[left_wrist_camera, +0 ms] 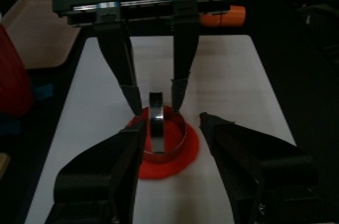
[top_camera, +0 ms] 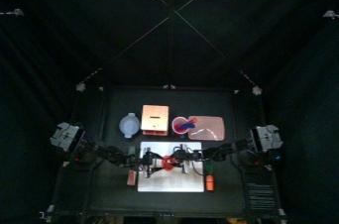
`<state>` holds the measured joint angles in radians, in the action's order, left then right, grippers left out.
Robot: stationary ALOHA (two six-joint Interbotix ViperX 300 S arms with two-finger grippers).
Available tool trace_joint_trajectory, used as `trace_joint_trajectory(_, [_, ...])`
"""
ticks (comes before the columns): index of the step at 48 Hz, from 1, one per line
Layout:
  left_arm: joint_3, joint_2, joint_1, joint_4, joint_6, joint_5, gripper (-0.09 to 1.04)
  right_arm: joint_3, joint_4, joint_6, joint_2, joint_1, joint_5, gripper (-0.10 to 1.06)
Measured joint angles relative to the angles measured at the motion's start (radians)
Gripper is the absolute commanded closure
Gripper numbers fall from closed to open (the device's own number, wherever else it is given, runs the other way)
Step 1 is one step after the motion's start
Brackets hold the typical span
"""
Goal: Get the cutter from the drawer then cut the dough then place the extra dough in the bowl
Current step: Cut the dough
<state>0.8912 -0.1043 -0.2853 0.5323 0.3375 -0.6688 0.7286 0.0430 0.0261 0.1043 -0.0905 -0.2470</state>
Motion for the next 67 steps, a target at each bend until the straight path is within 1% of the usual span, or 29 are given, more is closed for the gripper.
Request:
trace_joint_trajectory(4, [0.0,-0.018,0.003,0.002,0.005,-0.011,0.34,-0.035,0.002,0.002,-0.002,0.006,0.087,0.22])
trace_joint_trajectory(9, [-0.002,-0.054,0.009,0.003,0.005,-0.023,0.44,-0.074,0.002,0.002,-0.002,0.014,0.181,0.22])
trace_joint_trajectory(15, [-0.005,-0.095,0.014,0.003,0.005,-0.028,0.5,-0.115,0.0,0.002,-0.002,0.015,0.272,0.22])
trace_joint_trajectory(26, [-0.02,-0.147,0.018,0.003,0.005,-0.028,0.51,-0.15,0.002,0.002,-0.002,0.02,0.351,0.22])
trace_joint_trajectory(42, [-0.029,-0.179,0.032,0.003,0.005,-0.025,0.51,-0.163,-0.012,0.002,-0.002,0.021,0.408,0.21])
trace_joint_trajectory(50, [-0.037,-0.196,0.035,0.003,0.005,-0.017,0.51,-0.179,-0.003,0.003,0.008,0.021,0.425,0.22])
trace_joint_trajectory(59, [-0.048,-0.207,0.041,0.005,0.005,0.005,0.51,-0.198,-0.006,0.003,0.017,0.02,0.434,0.22])
trace_joint_trajectory(67, [-0.052,-0.209,0.043,0.005,0.005,0.009,0.51,-0.204,-0.008,0.003,0.02,0.02,0.463,0.25])
